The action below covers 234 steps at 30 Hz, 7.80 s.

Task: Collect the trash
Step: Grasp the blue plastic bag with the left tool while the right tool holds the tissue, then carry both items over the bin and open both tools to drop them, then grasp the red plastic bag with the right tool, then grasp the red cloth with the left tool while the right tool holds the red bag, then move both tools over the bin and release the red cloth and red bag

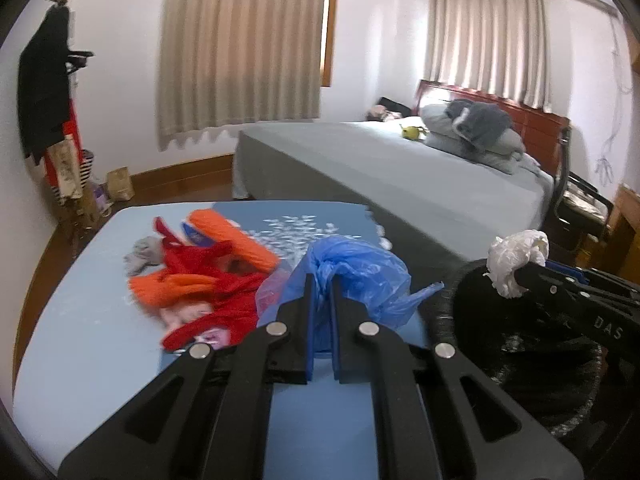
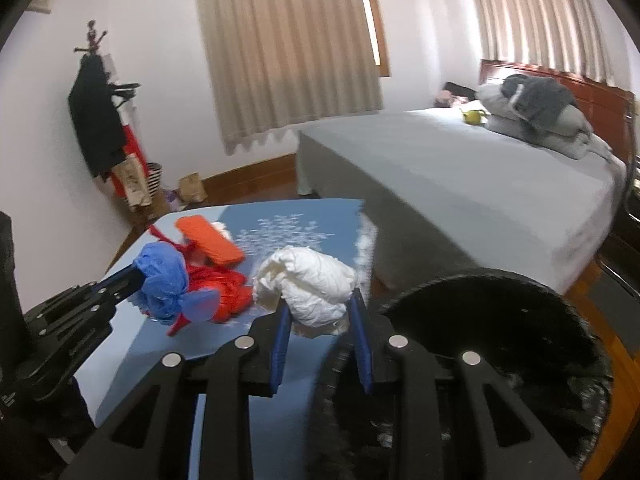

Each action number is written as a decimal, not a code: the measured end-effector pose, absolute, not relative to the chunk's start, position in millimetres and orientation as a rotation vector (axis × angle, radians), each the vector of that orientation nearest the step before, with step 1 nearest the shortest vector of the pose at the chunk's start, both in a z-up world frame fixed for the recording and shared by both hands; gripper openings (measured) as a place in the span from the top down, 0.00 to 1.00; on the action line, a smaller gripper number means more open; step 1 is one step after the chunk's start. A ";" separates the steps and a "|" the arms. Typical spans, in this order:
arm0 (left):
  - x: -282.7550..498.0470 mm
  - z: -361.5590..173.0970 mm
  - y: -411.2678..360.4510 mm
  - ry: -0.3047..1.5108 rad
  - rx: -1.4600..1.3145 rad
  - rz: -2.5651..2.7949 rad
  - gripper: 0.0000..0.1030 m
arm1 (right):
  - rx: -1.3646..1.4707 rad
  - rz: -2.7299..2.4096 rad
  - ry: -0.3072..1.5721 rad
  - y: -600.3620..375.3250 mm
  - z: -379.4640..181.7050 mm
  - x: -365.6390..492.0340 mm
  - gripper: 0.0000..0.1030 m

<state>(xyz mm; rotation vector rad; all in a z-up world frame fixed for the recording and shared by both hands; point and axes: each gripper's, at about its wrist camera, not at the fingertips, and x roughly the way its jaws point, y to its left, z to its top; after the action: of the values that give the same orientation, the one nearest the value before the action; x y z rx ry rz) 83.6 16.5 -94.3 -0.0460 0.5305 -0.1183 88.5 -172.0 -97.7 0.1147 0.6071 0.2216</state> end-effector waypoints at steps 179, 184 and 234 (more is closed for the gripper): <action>147.0 -153.2 51.4 0.643 -0.062 -0.079 0.95 | 0.123 0.297 0.694 -111.6 -137.7 167.8 0.61; 136.0 -128.3 43.6 0.600 -0.066 -0.091 0.95 | 0.128 0.298 0.663 -119.1 -121.8 159.2 0.61; 111.1 -91.6 -162.5 0.555 -0.006 -0.541 0.95 | 0.195 -0.103 0.589 -317.2 -89.9 51.7 0.60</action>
<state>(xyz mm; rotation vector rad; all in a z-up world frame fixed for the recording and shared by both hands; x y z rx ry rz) 111.1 -162.5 -91.6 -0.0062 0.5549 -0.5408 51.7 -317.2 -89.9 0.1947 0.5888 -0.1029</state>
